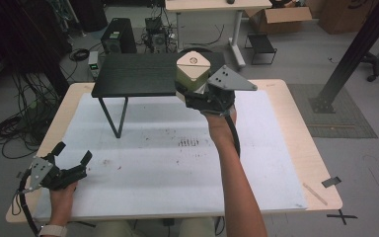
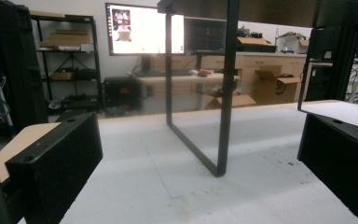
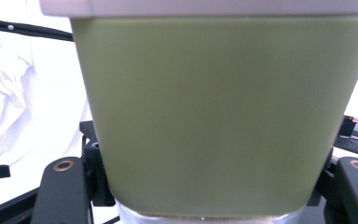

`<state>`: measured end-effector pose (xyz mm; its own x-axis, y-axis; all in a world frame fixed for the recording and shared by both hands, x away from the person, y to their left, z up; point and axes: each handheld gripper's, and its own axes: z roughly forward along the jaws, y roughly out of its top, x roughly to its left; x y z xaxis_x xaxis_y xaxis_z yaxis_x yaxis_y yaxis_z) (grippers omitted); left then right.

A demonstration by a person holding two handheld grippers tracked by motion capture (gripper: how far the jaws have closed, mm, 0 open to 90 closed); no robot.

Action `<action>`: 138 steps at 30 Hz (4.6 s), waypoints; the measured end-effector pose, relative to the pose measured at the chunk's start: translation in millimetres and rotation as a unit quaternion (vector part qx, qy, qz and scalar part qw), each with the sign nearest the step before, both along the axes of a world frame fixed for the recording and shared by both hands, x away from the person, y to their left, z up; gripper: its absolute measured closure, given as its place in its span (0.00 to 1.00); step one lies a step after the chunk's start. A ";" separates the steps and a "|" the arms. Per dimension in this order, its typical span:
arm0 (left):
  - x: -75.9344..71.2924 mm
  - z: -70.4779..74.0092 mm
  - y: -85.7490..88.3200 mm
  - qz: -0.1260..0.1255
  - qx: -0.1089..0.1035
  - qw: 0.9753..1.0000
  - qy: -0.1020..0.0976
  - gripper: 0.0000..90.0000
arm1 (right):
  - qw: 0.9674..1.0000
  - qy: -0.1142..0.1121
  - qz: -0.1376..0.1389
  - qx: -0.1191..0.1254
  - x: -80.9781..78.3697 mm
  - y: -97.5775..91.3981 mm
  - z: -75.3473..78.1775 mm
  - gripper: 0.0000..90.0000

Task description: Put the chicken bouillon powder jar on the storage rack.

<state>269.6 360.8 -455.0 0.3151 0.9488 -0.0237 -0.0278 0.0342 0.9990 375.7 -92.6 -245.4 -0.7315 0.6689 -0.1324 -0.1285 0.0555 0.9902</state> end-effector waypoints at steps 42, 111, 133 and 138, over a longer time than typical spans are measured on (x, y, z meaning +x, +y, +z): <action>-0.7 -0.4 1.9 0.000 -0.010 1.000 -0.004 0.00 | 0.996 0.065 -0.020 -0.050 105.6 81.1 26.7 0.32; -0.5 -0.4 1.9 0.001 -0.010 1.000 -0.003 0.00 | 0.983 0.169 -0.005 -0.067 132.4 80.7 26.1 0.00; -0.6 -0.4 1.5 0.001 -0.007 1.000 -0.003 0.00 | 0.991 0.129 -0.021 -0.037 83.4 25.0 35.1 0.00; -0.7 -0.4 1.5 0.001 -0.006 1.000 -0.003 0.00 | 0.993 0.112 -0.022 -0.024 69.4 7.6 34.0 0.00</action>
